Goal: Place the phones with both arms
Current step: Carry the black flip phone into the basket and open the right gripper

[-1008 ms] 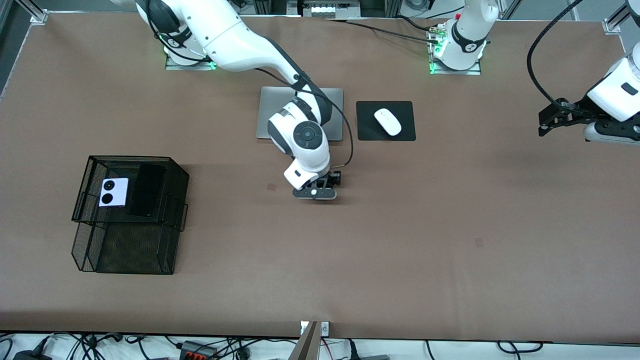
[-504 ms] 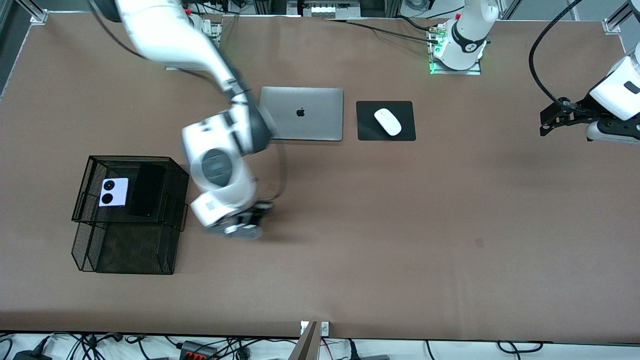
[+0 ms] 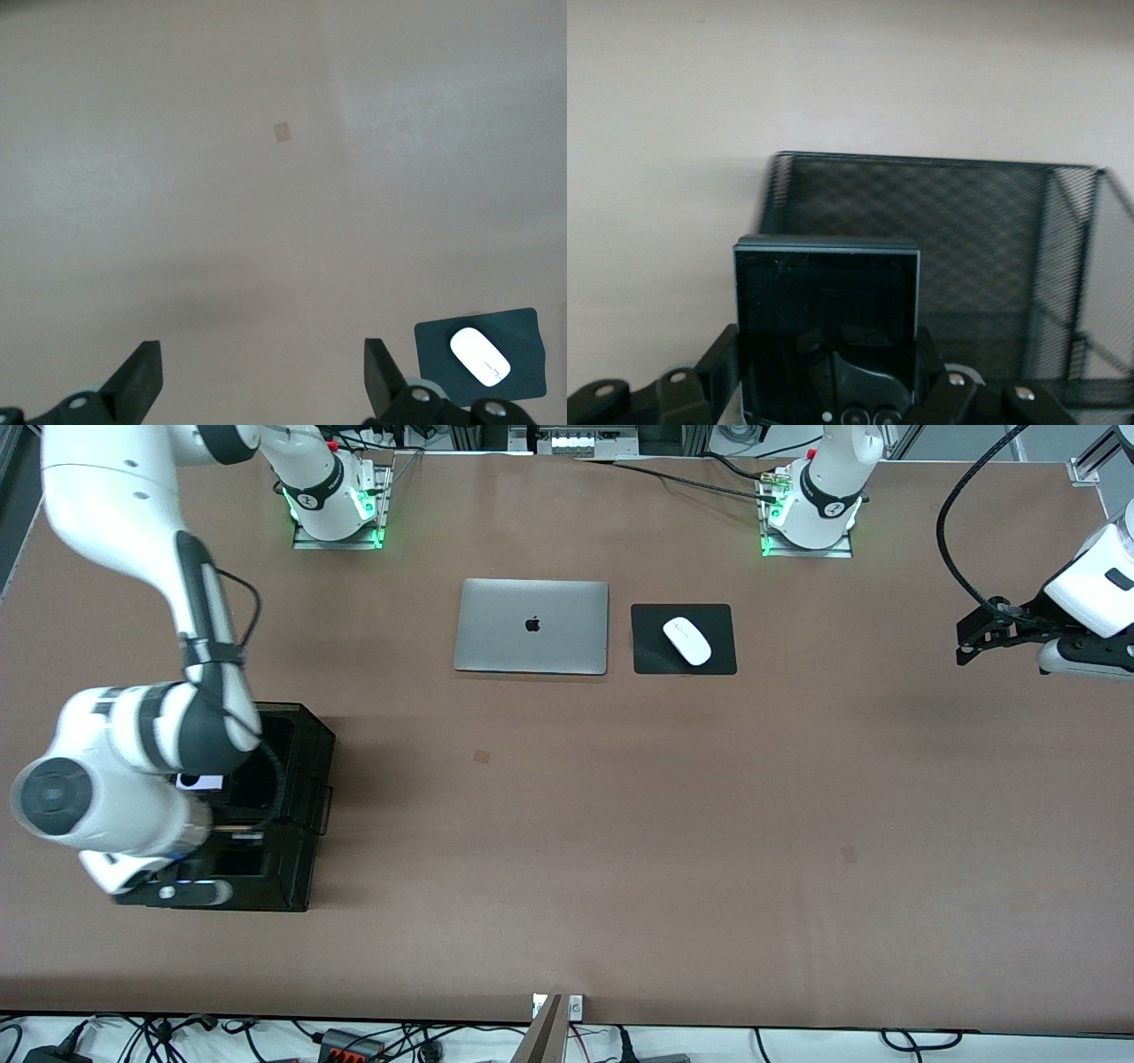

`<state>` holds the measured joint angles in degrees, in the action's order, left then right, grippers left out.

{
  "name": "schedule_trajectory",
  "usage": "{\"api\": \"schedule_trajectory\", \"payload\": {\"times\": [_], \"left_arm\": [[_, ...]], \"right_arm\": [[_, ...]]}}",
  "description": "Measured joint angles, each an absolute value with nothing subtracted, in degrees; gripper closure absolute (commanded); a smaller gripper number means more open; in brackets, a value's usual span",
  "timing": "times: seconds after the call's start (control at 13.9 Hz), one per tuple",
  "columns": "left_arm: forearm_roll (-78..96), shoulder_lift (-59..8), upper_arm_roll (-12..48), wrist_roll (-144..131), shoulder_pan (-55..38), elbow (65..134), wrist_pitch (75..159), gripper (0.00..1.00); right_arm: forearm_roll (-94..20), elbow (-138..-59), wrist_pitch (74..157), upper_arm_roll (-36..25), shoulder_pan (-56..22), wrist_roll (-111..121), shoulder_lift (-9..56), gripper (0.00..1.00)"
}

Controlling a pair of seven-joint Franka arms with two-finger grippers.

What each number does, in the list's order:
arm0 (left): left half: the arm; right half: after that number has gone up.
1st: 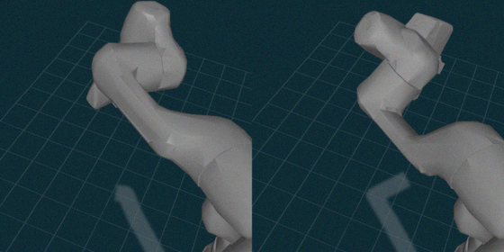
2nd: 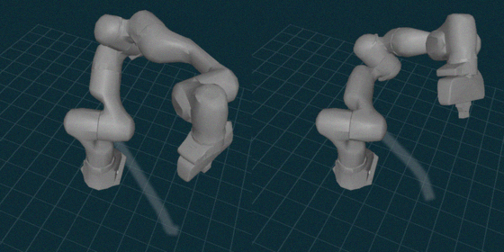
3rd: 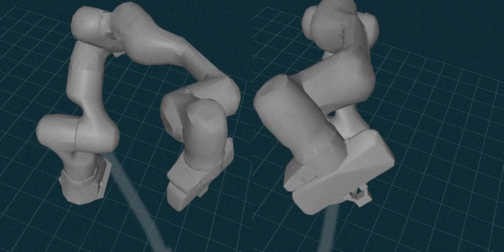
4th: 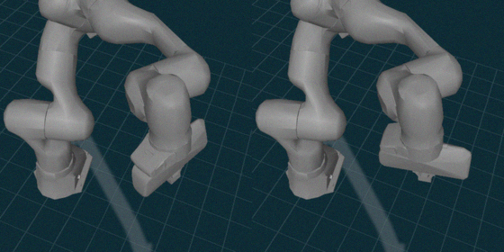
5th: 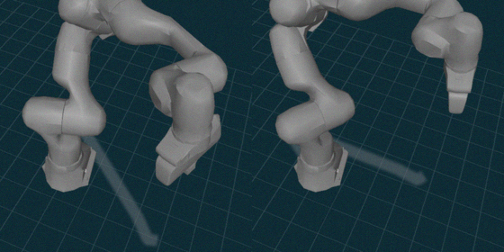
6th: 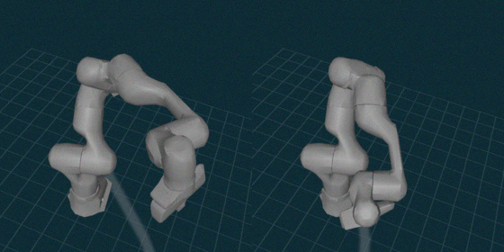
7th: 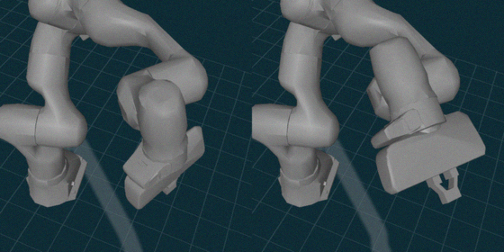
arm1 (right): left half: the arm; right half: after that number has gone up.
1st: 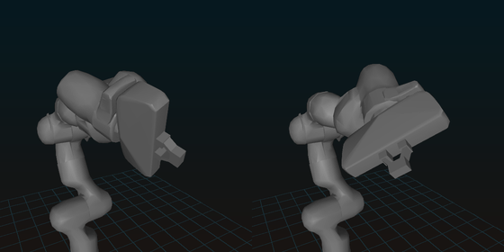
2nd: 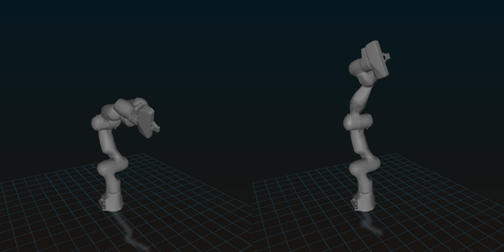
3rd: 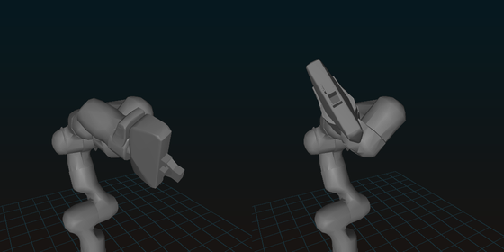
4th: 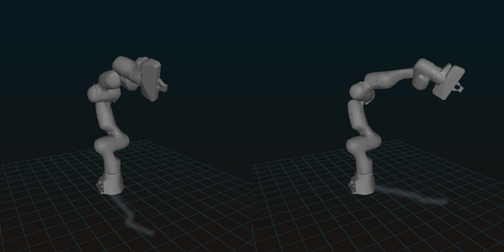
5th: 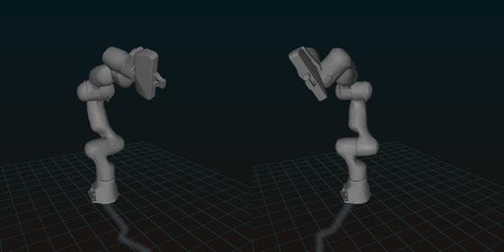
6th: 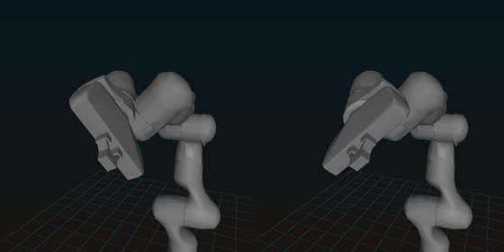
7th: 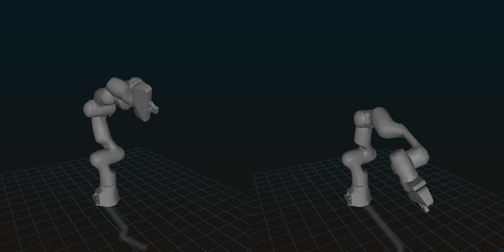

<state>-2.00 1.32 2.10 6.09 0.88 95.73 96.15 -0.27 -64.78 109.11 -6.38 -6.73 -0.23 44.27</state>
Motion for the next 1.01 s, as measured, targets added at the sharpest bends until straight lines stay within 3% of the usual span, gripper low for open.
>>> {"api": "schedule_trajectory", "payload": {"times": [0.65, 0.72, 0.79, 0.86, 1.01], "left_arm": [[-2.00, 1.32, 2.12, 6.09, 0.88, 95.67, 96.09, 0.00], [-2.00, 1.32, 2.12, 6.09, 0.88, 95.66, 96.08, 0.00], [-2.00, 1.32, 2.12, 6.09, 0.88, 95.66, 96.07, 0.00], [-2.00, 1.32, 2.12, 6.09, 0.88, 95.66, 96.06, 0.00], [-2.00, 1.32, 2.12, 6.09, 0.88, 95.66, 95.92, 0.00]], "right_arm": [[-0.30, -65.16, 114.00, -6.15, -1.90, 2.60, 50.26, 0.74], [-0.40, -65.50, 114.05, -6.11, -1.41, 2.83, 50.50, 0.61], [-0.74, -66.22, 114.31, -6.06, -0.95, 2.92, 50.65, 0.21], [-1.52, -67.05, 114.95, -6.03, -0.59, 2.97, 50.73, 0.00], [-3.48, -68.06, 115.80, -5.99, -0.33, 3.05, 50.76, 0.00]]}}
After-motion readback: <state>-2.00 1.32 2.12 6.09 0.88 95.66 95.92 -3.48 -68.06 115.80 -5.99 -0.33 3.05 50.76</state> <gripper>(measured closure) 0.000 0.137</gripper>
